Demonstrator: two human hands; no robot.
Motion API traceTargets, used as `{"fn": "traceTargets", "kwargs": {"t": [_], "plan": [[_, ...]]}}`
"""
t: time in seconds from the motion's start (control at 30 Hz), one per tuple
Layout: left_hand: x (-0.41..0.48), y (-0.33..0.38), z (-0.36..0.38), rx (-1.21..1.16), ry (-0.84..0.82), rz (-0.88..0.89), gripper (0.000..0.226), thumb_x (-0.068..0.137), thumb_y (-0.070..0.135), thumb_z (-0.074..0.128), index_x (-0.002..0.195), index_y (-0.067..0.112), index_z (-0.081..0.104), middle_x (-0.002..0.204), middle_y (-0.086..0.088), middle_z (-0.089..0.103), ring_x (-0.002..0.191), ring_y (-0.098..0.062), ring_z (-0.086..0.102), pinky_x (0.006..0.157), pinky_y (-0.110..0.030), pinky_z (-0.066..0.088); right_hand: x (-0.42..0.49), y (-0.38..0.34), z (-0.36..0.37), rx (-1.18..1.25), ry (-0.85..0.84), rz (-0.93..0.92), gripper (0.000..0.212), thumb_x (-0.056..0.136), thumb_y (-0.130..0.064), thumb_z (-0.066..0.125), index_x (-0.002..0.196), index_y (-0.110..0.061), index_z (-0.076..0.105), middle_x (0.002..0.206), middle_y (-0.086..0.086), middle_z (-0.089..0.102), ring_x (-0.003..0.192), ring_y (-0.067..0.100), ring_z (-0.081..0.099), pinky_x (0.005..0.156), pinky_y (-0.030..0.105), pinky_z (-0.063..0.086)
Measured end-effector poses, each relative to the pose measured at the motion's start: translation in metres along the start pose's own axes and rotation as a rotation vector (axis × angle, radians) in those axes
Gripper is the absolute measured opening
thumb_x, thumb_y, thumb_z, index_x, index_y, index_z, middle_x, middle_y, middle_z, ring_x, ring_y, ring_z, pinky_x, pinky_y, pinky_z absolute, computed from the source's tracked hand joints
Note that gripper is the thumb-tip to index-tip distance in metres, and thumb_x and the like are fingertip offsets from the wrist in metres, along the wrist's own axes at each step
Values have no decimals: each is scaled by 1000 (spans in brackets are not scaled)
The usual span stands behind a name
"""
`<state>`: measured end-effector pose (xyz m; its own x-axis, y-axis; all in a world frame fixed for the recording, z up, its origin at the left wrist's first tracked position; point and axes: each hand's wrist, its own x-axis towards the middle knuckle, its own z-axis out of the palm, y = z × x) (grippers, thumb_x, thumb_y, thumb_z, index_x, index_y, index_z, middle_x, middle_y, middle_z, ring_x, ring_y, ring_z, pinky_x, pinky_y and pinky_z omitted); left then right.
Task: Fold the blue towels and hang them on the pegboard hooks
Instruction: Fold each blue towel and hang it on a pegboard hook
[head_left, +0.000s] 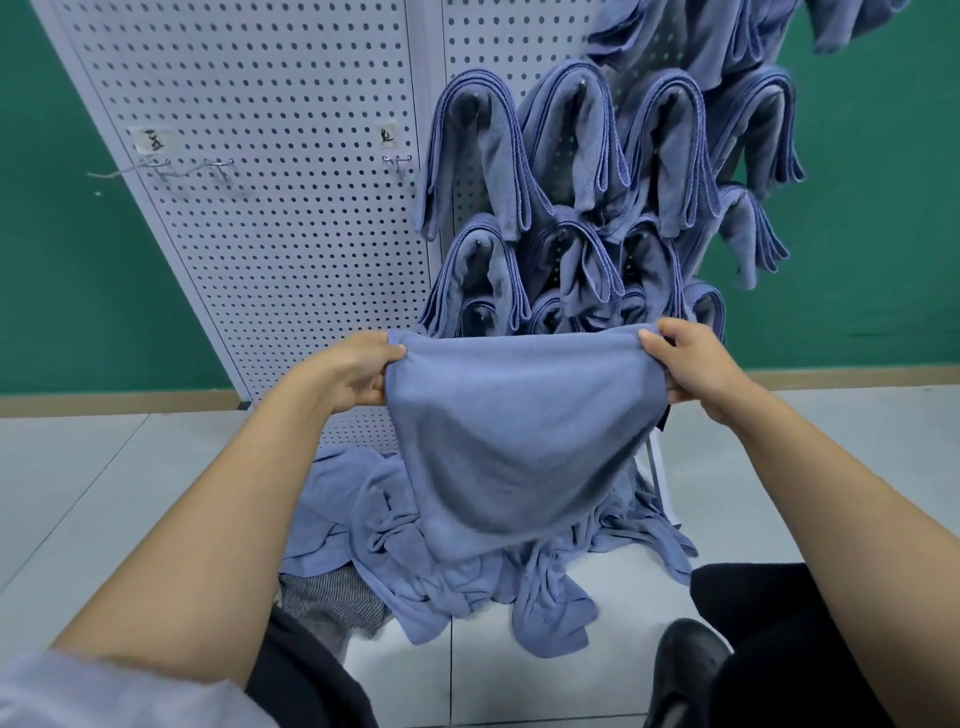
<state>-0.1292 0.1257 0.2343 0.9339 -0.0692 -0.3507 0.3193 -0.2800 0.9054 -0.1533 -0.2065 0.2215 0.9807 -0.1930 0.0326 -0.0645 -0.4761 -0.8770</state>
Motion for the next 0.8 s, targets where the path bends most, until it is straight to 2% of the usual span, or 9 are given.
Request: {"fn": "traceTargets", "kwargs": {"t": [0.1, 0.23, 0.33, 0.47, 0.53, 0.6, 0.7, 0.8], "plan": [[4, -3, -1, 18, 105, -27, 18, 100, 21, 47, 105, 8, 59, 79, -2, 61, 63, -12, 53, 43, -18, 49, 1, 1, 2, 25, 41, 43, 19, 95, -25, 58, 78, -16, 55, 73, 5, 52, 63, 19, 47, 49, 25, 45], [6, -5, -3, -34, 158, -10, 24, 93, 32, 60, 82, 11, 60, 65, 0, 53, 57, -12, 46, 51, -22, 50, -2, -3, 1, 183, 26, 155, 19, 89, -27, 66, 79, -16, 54, 72, 2, 54, 58, 14, 46, 43, 21, 46], [7, -4, -6, -186, 175, 42, 22, 91, 32, 63, 84, 11, 63, 66, 1, 56, 57, -12, 51, 49, -20, 51, -4, -4, 1, 251, 15, 190, 20, 90, -26, 65, 75, -15, 57, 71, 1, 55, 57, 11, 49, 44, 18, 50], [4, 0, -9, -238, 191, 141, 21, 87, 31, 68, 81, 11, 69, 61, 2, 60, 53, -8, 57, 55, -19, 52, -2, -5, -2, 332, 33, 212, 15, 88, -25, 67, 77, -16, 64, 73, 0, 59, 60, 9, 53, 50, 16, 53], [1, 2, -8, -226, 175, 193, 16, 85, 26, 70, 82, 10, 70, 63, 5, 66, 58, -7, 60, 58, -19, 52, -1, -5, -4, 352, 23, 210, 13, 88, -24, 68, 78, -17, 65, 73, -2, 59, 63, 9, 54, 54, 17, 54], [-3, 4, -6, -177, 139, 239, 4, 82, 14, 73, 84, 11, 71, 74, 5, 71, 71, -8, 62, 63, -20, 50, 0, -5, -4, 359, 5, 213, 11, 88, -22, 68, 79, -16, 65, 73, -3, 60, 64, 9, 53, 59, 20, 52], [-5, 5, -3, -16, 59, 281, 23, 75, -6, 73, 88, 13, 71, 91, 0, 67, 87, -10, 56, 67, -14, 42, 1, -3, -3, 398, -24, 215, 8, 87, -17, 68, 79, -17, 66, 67, -6, 63, 64, 8, 54, 56, 18, 52], [-4, 2, -1, 173, 27, 288, 37, 69, -18, 69, 85, 16, 70, 98, 2, 64, 93, -11, 55, 75, -18, 43, 1, -3, -4, 397, -74, 196, 7, 86, -10, 68, 86, -17, 68, 76, -3, 64, 69, 8, 57, 56, 14, 52]]}}
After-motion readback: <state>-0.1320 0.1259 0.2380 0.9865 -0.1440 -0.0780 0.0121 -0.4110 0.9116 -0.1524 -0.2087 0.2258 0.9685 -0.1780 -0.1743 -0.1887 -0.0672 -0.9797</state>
